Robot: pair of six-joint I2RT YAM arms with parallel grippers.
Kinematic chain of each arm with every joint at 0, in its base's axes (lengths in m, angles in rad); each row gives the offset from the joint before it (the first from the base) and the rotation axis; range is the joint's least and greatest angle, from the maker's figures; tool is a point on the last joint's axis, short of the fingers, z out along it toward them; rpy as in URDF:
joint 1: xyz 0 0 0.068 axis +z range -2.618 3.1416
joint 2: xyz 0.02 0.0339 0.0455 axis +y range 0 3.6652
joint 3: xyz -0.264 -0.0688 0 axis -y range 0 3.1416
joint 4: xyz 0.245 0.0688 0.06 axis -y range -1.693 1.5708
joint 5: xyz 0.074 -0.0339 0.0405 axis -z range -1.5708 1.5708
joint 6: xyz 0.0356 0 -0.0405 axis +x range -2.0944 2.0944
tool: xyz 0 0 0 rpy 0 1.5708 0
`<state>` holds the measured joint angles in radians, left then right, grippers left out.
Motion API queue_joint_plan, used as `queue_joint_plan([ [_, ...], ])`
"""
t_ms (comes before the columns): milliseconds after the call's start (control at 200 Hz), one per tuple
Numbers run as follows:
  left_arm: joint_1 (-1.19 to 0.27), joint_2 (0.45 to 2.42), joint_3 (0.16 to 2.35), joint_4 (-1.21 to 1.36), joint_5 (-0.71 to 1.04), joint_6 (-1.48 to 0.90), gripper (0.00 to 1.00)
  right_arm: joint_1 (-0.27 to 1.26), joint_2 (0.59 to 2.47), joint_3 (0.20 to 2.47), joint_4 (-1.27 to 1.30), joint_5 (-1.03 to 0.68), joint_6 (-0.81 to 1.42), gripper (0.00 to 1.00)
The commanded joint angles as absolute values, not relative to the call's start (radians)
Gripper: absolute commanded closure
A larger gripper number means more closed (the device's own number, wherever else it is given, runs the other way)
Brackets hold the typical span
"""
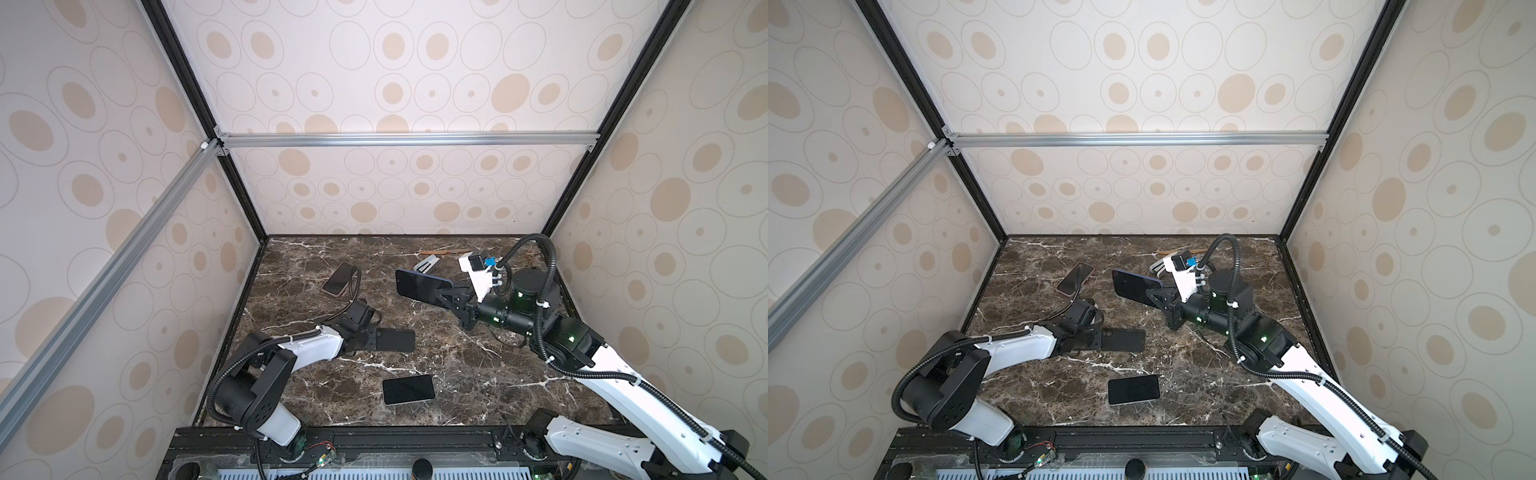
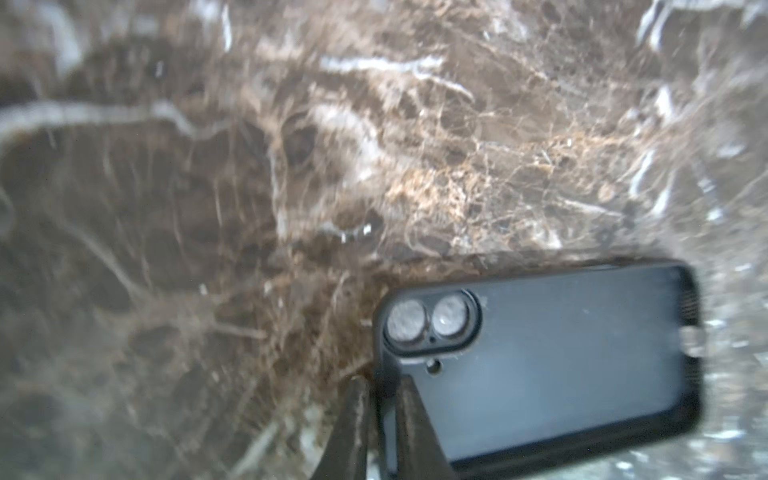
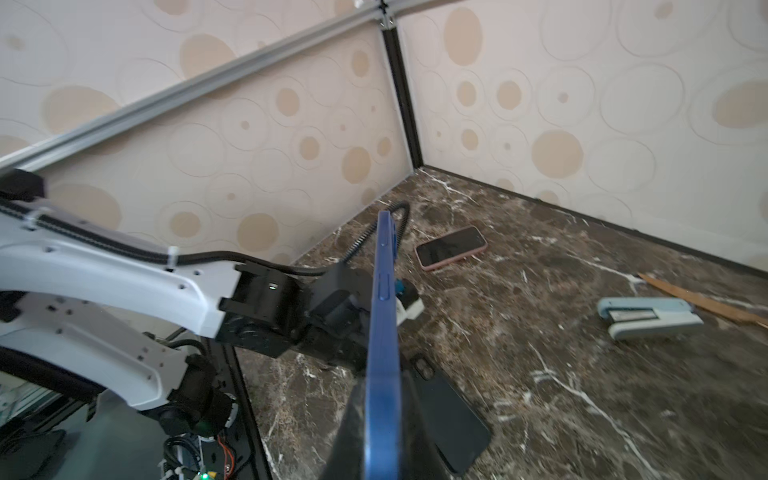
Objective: Put the phone into the phone case
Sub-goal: 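Lower the left gripper onto the black phone case while the right gripper holds the phone, then drag the black case toward center with left gripper while right gripper lowers phone onto it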
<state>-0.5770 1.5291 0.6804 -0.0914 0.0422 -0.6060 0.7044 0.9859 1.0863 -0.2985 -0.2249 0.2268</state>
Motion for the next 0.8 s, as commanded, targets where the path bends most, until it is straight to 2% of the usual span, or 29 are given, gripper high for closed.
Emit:
queue_joint_plan([
  [0, -0.585, 1.489, 0.676, -0.006, 0.083, -0.692, 0.73, 0.692, 1.014, 1.148, -0.425, -0.116, 0.26, 1.0],
  [85, -0.585, 1.478, 0.696, -0.032, 0.073, -0.682, 0.67, 0.689, 1.051, 1.183, -0.523, -0.114, 0.271, 1.0],
  [280, -0.58, 1.399, 0.679, -0.079, -0.016, -0.661, 0.67, 0.688, 1.125, 1.164, -0.58, -0.208, 0.379, 1.0],
  [535, -0.558, 1.304, 0.625, -0.072, -0.007, -0.641, 0.67, 0.69, 1.265, 1.002, -0.293, -0.348, 0.624, 1.0],
  [795, -0.526, 1.282, 0.569, -0.003, 0.04, -0.667, 0.68, 0.693, 1.457, 0.993, -0.095, -0.4, 0.74, 1.0],
])
